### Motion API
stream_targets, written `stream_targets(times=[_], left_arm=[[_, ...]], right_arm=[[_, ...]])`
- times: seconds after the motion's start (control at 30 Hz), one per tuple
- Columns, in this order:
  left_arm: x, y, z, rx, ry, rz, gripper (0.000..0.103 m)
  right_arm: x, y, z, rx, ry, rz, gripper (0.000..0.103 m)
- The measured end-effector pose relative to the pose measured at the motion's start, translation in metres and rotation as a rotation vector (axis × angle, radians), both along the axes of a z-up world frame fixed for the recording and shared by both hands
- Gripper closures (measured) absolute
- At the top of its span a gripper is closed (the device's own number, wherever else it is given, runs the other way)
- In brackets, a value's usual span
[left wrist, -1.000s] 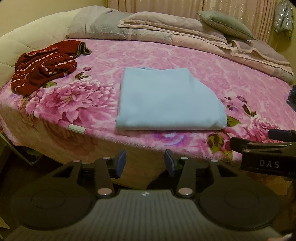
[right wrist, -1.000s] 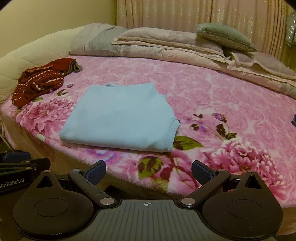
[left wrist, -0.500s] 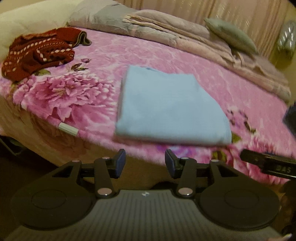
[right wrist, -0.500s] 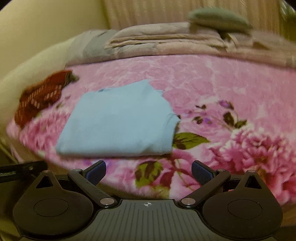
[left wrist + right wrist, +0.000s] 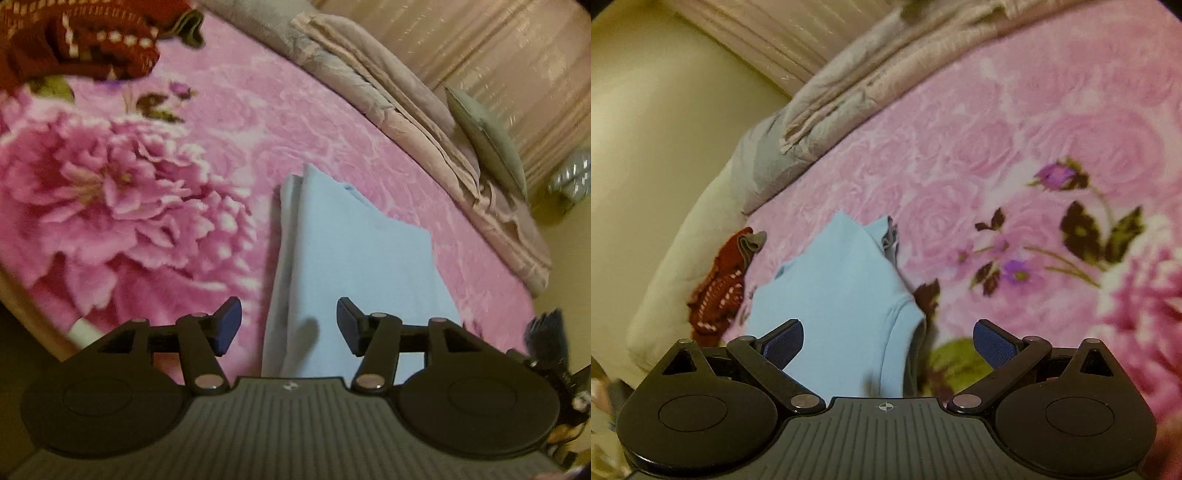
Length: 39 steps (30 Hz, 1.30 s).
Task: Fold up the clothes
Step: 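Grasp the folded sweatshirt with both grippers, then lift and carry the sweatshirt with both grippers to the dark jeans stack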
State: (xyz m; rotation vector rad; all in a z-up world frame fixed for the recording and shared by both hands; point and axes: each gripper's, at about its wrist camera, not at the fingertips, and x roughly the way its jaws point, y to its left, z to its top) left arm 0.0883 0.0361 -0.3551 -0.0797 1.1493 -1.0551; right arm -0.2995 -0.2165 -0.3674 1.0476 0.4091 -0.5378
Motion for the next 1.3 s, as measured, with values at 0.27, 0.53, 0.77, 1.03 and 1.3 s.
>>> stream_targets(times=[0.27,0.53,0.77,1.03,1.3], left_arm=[[0.045,-0.033,-0.041,-0.054,0.207,0.001,0.05],[0.065,-0.066,-0.064,-0.124,0.323,-0.066,0.051],[0.063,-0.087,-0.072,-0.159,0.33,-0.162,0.053],[0.067,-0.099,-0.068,-0.109,0.362,-0.16,0.077],[0.039,-0.138,0.022,-0.141,0.312,-0.256,0.083]], right_arm=[[0.032,-0.065,-0.03,0.12,-0.004,0.089,0.003],[0.072,-0.098,-0.047,0.178,-0.077,0.318,0.004],[0.096,-0.113,-0.068,0.223,-0.141,0.453,0.043],[0.105,-0.12,-0.086,0.325,-0.16,0.438,0.085],[0.048,-0.108,-0.008,0.337,-0.203,0.229,0.087]])
